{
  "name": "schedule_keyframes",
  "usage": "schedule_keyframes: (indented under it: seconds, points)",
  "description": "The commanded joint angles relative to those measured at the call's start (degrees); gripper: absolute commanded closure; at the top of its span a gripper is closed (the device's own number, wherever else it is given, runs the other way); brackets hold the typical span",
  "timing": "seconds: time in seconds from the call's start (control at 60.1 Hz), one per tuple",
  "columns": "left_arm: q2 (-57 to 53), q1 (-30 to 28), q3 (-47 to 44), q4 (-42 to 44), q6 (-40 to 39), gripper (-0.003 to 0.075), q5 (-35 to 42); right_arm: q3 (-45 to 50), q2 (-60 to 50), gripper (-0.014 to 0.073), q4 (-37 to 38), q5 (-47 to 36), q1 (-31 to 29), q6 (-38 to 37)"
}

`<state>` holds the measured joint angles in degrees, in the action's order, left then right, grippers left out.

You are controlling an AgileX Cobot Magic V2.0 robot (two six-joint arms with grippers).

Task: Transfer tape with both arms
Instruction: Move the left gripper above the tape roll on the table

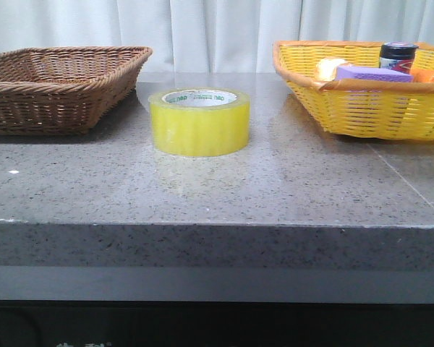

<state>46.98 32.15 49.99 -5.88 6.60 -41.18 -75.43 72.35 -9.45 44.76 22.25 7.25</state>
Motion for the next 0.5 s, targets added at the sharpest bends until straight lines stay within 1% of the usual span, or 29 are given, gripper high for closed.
schedule_keyframes:
  seconds: [0.0,0.2,0.283,0.383,0.483]
  points:
    - [-0.04,0.44,1.90,-0.61,-0.06,0.0247,4.32,4.06,-7.52,0.0177,-0.83,-6.50,-0.39,0.11]
    - [-0.04,0.44,1.90,-0.61,-0.06,0.0247,4.32,16.31,-19.51,0.0177,-0.78,-11.99,-0.39,0.11]
    - [-0.04,0.44,1.90,-0.61,-0.06,0.0247,4.32,20.06,-23.27,0.0177,-0.78,-13.42,-0.39,0.11]
    - [-0.04,0.44,1.90,-0.61,-0.06,0.0247,4.65,23.10,-26.35,0.0177,-0.78,-14.76,-0.39,0.11]
    - [-0.04,0.44,2.26,-0.61,-0.06,0.0247,5.23,23.71,-27.79,0.0177,-0.78,-14.52,-0.39,0.11]
